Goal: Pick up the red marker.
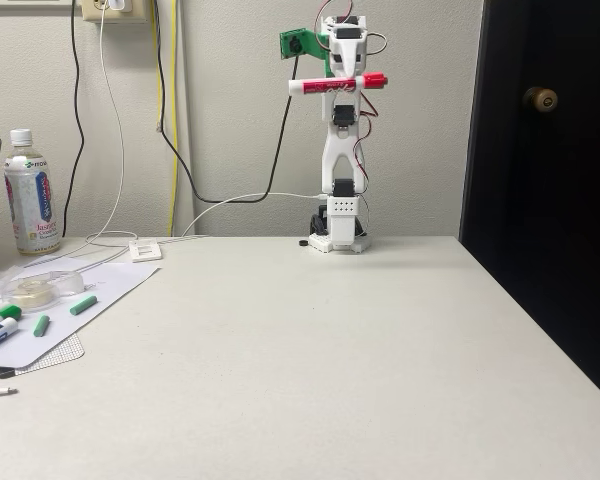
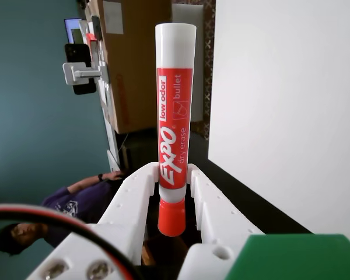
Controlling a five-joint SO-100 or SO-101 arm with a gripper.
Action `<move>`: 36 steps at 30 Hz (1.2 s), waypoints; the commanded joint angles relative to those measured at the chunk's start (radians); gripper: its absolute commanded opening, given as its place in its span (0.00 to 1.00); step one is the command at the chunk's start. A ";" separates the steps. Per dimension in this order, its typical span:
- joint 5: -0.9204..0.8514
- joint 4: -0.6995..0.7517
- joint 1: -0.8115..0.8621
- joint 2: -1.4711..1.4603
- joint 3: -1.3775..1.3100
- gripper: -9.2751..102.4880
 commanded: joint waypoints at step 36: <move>-0.003 -0.876 0.017 0.867 1.497 0.08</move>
